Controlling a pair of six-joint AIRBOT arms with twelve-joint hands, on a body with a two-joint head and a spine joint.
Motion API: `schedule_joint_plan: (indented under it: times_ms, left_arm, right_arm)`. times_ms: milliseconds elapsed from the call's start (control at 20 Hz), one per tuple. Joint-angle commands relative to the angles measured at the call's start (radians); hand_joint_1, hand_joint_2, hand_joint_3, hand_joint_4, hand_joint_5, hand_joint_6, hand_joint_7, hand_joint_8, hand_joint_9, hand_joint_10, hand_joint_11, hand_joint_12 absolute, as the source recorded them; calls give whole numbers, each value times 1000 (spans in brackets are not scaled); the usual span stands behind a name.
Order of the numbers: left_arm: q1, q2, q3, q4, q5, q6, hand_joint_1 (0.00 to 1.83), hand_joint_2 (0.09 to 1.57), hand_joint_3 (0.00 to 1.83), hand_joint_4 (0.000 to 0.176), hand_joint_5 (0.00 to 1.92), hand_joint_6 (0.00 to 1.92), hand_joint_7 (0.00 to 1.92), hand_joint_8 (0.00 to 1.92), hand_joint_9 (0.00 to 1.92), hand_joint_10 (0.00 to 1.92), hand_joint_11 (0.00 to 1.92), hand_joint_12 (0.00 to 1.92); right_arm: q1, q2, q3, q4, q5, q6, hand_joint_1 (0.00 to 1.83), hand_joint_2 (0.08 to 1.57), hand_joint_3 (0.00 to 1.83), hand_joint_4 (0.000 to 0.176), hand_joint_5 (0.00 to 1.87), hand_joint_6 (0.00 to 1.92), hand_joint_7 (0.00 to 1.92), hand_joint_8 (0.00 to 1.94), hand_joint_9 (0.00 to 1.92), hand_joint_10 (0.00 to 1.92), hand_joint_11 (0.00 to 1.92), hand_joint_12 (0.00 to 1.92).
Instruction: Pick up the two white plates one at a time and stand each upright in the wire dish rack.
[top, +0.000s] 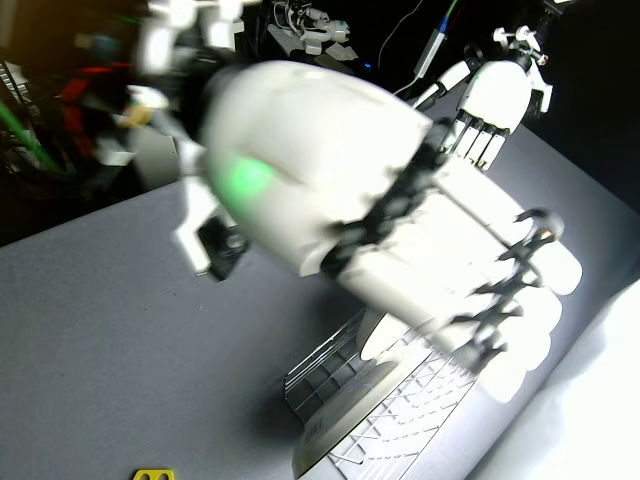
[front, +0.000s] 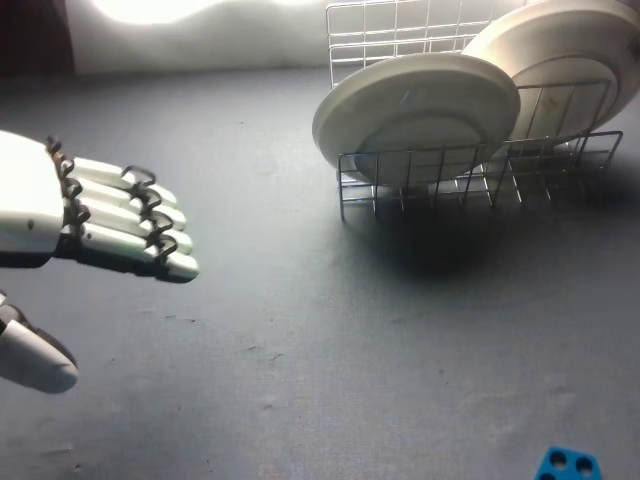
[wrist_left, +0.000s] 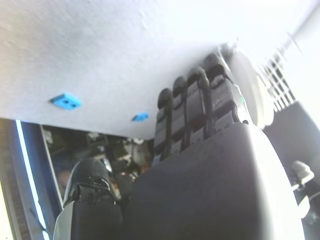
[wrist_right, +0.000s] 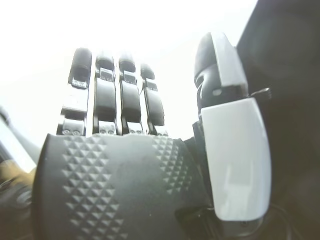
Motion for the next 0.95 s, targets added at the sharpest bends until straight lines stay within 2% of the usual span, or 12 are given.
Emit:
schedule_joint_plan:
  times_ms: [0,100,150,250,300,350,450,500,600,700,800,900]
  left_arm:
    - [-18,13,0,-62,-49,0,0,1132,1,0,175,0,156,0,128,0,0,261]
    - [-62,27,-11,-57,-70,0,0,1138,1,0,85,5,99,7,56,5,0,43]
    - [-85,27,-17,-45,-77,0,0,1131,0,0,77,5,93,4,42,2,0,8]
    - [-133,32,-43,2,-92,0,0,1119,0,0,79,6,76,0,20,0,0,1]
    - [-156,40,-64,27,-99,0,0,1154,8,0,109,17,92,10,57,16,22,10]
    - [-169,46,-81,38,-105,1,0,1168,14,0,94,8,67,1,39,7,4,1]
    - [-183,54,-98,41,-110,1,0,1182,8,0,152,9,128,6,84,11,23,20]
    - [-186,55,-98,41,-110,1,0,1183,5,0,162,9,139,6,99,13,42,33]
    - [-192,53,-87,41,-110,1,0,1171,0,0,79,0,35,0,12,0,1,1]
    - [-197,49,-75,41,-110,-6,0,1147,0,0,24,0,26,1,27,10,10,5]
    - [-201,45,-71,41,-110,-17,0,1126,0,0,16,6,34,8,29,10,0,0]
    - [-204,45,-73,41,-110,-17,0,1129,0,0,60,23,68,19,51,18,15,7]
  right_arm:
    - [6,14,-14,-64,66,-3,917,1209,0,0,226,9,278,7,230,15,0,529]
    - [2,34,-29,-75,63,-24,966,1209,0,0,282,19,273,1,216,5,0,475]
    - [1,41,-31,-75,68,-26,839,1246,15,0,281,14,259,1,207,0,0,460]
    - [2,46,-32,-75,82,-26,832,1261,12,0,313,17,287,7,230,7,0,520]
    - [1,46,-34,-75,83,-26,956,1167,0,0,398,12,365,6,303,11,0,703]
    - [-1,46,-38,-74,83,-27,1011,1135,0,0,379,3,349,2,282,3,0,649]
    - [-2,46,-42,-73,84,-27,988,1170,5,0,322,0,328,0,265,0,0,571]
    - [-2,46,-42,-72,82,-27,988,1165,1,0,329,2,349,4,296,7,0,645]
    - [-1,46,-44,-72,76,-27,997,1165,10,0,386,16,378,0,338,0,0,748]
    - [2,46,-50,-72,75,-26,1053,1173,4,0,438,4,415,1,363,4,7,776]
    - [3,46,-50,-72,75,-27,1018,1153,0,0,319,0,358,0,332,5,12,711]
    - [3,46,-50,-71,74,-27,1031,1123,0,0,331,8,377,7,360,13,48,723]
